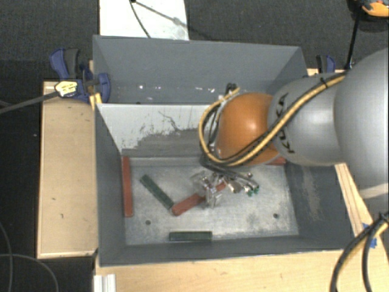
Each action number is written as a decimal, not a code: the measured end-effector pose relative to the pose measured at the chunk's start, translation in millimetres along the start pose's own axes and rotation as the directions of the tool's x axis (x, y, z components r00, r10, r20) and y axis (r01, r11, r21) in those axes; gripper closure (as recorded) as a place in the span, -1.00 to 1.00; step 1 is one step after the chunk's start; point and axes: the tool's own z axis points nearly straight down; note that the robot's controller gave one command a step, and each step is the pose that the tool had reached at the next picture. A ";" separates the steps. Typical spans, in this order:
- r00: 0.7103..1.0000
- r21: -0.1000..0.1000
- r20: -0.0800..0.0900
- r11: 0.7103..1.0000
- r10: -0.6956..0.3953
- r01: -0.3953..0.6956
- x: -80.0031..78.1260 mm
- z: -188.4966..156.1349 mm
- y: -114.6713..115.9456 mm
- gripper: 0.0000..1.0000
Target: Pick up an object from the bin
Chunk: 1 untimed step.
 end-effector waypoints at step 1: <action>1.000 0.000 0.000 1.000 0.000 0.000 0.0 0.0 0.0 1.00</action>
Offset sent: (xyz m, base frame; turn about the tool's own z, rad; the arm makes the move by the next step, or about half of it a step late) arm -0.0002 -0.0002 0.0393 0.0000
